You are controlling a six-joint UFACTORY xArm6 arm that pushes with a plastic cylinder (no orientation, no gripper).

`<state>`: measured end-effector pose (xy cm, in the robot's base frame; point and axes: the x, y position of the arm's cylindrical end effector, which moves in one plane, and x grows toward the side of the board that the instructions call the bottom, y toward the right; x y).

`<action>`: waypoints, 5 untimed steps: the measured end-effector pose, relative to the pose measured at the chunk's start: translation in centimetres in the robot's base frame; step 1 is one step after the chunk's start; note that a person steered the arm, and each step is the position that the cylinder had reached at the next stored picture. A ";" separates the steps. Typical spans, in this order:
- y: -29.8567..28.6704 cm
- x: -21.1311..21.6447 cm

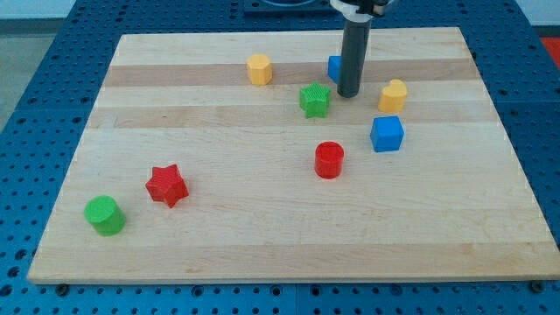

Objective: Place the green star at the center of the board

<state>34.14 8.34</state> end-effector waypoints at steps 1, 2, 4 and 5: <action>-1.0 0.0; -1.0 0.6; -1.8 3.6; -2.9 3.6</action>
<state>37.76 5.48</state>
